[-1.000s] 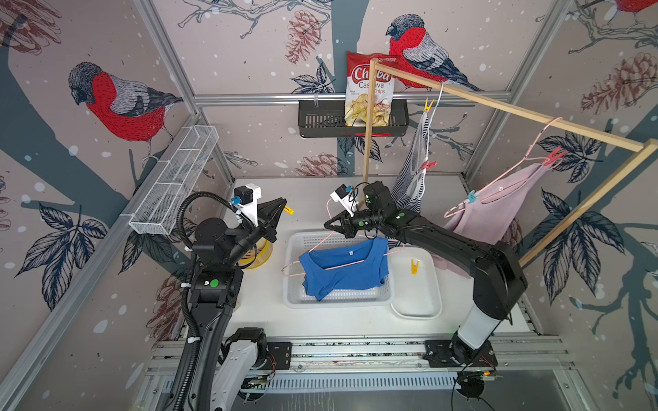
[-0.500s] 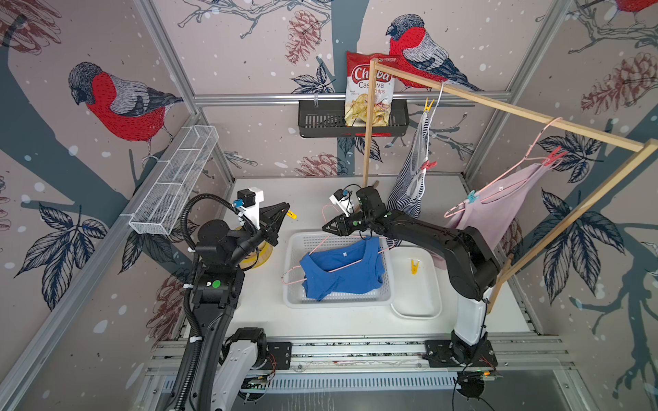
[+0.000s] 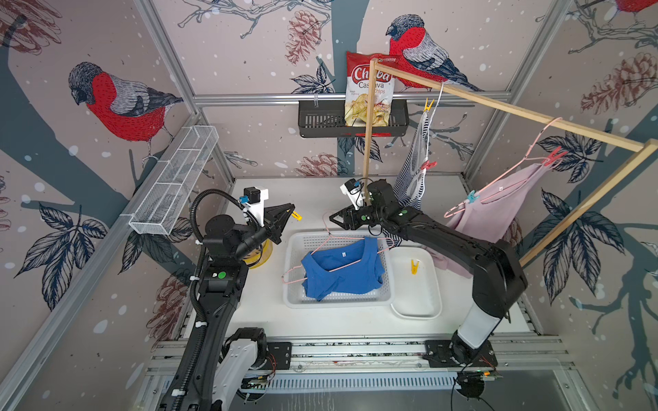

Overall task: Remove the clothespins securing tank tops to the hanger
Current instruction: Place the hanger in the basket.

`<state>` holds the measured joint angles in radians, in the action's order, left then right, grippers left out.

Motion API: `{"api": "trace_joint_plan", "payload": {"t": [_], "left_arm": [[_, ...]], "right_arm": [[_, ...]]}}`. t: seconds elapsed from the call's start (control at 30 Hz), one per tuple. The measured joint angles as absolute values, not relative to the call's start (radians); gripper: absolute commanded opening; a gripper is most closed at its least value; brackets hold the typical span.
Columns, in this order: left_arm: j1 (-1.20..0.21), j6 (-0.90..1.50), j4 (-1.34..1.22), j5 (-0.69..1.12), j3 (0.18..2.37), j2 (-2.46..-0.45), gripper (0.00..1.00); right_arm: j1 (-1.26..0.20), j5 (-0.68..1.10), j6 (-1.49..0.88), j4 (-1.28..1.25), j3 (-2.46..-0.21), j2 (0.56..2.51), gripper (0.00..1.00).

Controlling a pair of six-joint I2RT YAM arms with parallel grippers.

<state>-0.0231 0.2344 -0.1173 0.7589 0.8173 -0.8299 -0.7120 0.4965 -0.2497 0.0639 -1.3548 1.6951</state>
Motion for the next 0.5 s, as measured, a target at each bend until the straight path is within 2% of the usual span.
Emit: {"api": "trace_joint_plan", "payload": {"t": [0.33,0.5], "left_arm": [[-0.035,0.44,-0.384,0.846,0.736,-0.862,0.0],[-0.12,0.532,-0.517,0.845,0.733,-0.893,0.0]], "right_arm": [[-0.71,0.672,-0.382,-0.124,-1.275,1.533,0.69],[-0.715,0.723,-0.441,-0.209,-1.275,1.519,0.71]]}}
